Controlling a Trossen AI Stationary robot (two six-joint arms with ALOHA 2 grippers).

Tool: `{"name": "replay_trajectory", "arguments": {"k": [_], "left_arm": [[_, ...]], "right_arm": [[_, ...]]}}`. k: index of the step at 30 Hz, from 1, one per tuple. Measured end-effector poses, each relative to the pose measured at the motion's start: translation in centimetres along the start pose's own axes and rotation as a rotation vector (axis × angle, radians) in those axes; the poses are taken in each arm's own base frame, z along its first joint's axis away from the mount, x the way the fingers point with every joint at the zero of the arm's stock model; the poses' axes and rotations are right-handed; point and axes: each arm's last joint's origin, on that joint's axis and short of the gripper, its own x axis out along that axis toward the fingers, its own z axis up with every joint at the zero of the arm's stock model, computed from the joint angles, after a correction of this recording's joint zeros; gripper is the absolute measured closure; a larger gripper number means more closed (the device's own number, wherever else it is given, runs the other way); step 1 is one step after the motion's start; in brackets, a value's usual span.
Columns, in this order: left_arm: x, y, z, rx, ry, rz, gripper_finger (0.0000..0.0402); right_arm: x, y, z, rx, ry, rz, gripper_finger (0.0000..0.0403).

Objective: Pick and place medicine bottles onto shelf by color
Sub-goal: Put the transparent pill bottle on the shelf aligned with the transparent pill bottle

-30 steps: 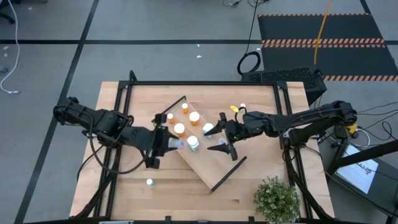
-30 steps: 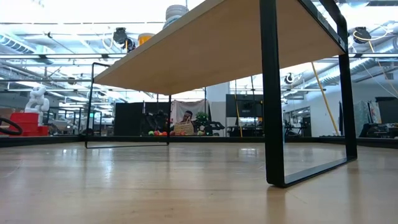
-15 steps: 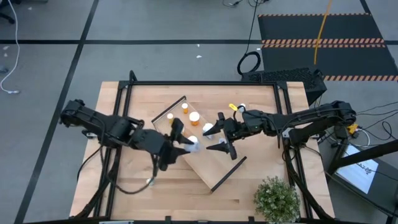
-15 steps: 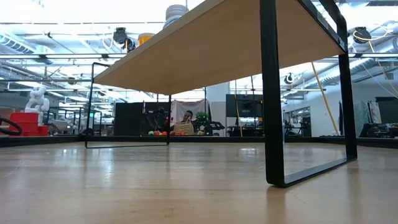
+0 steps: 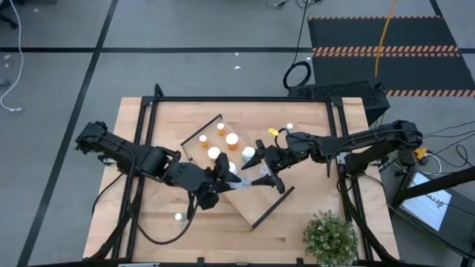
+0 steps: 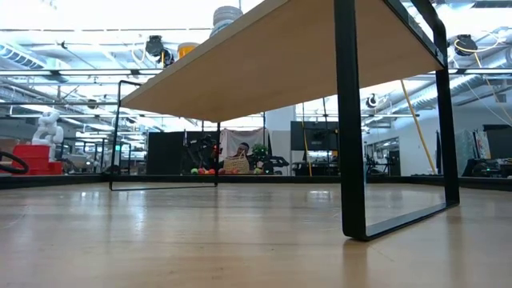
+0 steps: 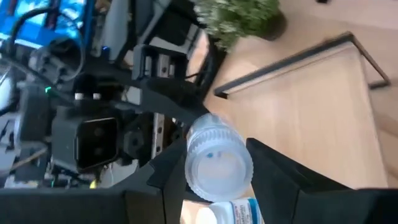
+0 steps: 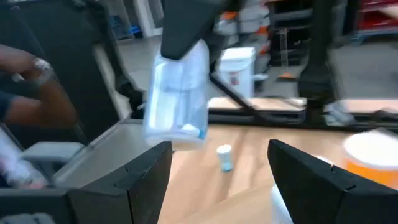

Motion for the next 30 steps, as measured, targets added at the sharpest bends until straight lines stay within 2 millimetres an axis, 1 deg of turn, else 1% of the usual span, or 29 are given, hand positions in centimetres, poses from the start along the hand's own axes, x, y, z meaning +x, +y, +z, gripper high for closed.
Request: {"name": "replay_trajectory", "arguments": {"k": [3, 6, 10, 14, 19, 26, 30], "left_arm": [[0.31, -0.21, 0.04, 0.057, -0.005, -0.017, 0.0252], [0.42, -0.27, 0.08, 0.089, -0.007, -0.020, 0.0255], [0.43, -0.35, 0.14, 0.091, -0.002, -0.017, 0.0246], [-0.01, -0.50, 0.50, 0.112, 0.000, -0.004, 0.0244], [-0.23, -0.71, 0.56, 0.139, 0.058, 0.021, 0.0254], [-0.01, -0.34, 0.01, 0.133, 0.079, 0.026, 0.0244], [0.02, -0.27, -0.04, 0.152, 0.074, 0.024, 0.0250]], "right_arm": [[0.62, -0.07, -0.34, 0.014, -0.005, 0.067, 0.0139], [0.85, -0.10, -0.49, 0.011, -0.004, 0.096, 0.0139], [0.79, -0.26, -0.56, 0.016, 0.008, 0.121, 0.0139], [0.71, -0.26, -0.57, 0.017, 0.019, 0.180, 0.0139], [0.72, -0.22, -0.50, 0.011, 0.016, 0.183, 0.0139], [0.73, -0.27, -0.15, 0.031, -0.021, 0.152, 0.0140], [0.71, -0.24, 0.00, 0.020, -0.035, 0.159, 0.0140]]}}
